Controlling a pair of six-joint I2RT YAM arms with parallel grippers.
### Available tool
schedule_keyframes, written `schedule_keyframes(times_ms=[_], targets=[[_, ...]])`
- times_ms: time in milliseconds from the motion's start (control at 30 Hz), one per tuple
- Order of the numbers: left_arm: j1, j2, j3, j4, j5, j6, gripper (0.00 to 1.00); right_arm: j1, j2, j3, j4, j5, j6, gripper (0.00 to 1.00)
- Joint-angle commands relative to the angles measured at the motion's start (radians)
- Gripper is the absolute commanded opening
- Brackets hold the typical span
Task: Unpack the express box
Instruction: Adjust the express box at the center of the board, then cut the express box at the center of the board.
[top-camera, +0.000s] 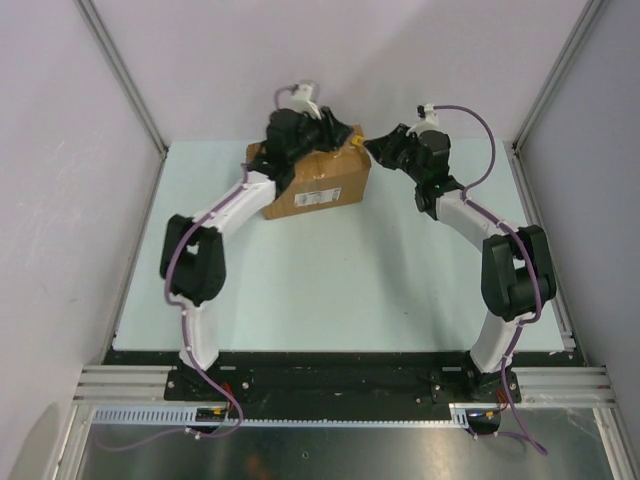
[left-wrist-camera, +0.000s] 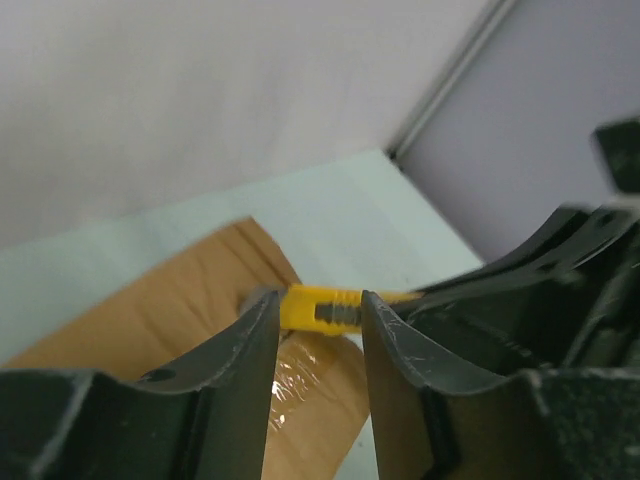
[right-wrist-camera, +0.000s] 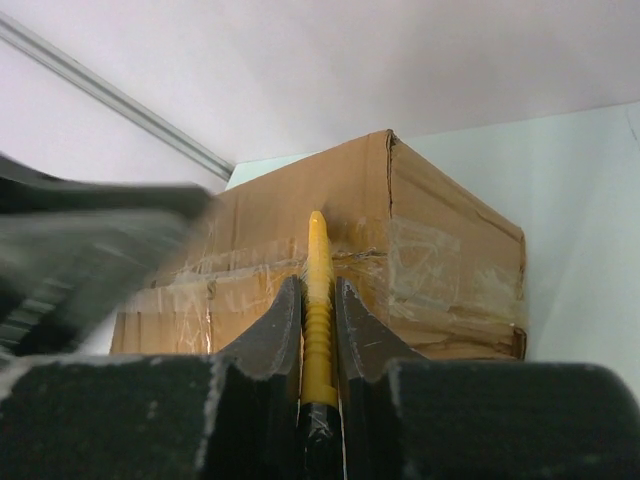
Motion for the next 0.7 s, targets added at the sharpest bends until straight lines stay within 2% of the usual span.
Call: schedule_keyframes(times_ms=[0,133,300,500,667], targets=[[-0.032,0.086,0.090,0.007,0.087,-0.022,0.43,-0.036,-0.015,0.028,-0.003,-0.044,0.050,0.00],[-0.034,0.095,0.085,0.040,0.119,-0.016,0.43,-0.110,-0.040,0.029,0.049,-0.044,0.160,0.00],[-0.027,0.109,0.087,0.045,0.159,0.033,0.46,-0.184,-0.052,0.028,0.054,-0.061,0.191,0.00],[-0.001,0.092,-0.028,0.037,0.104,0.076,0.46,-0.170,-0.041,0.020,0.058,-0.130,0.184,0.00],[0.002,0.153,0.019,-0.094,0.027,0.175,0.45,-0.170,-0.023,-0.037,0.136,-0.194,0.210,0.00]])
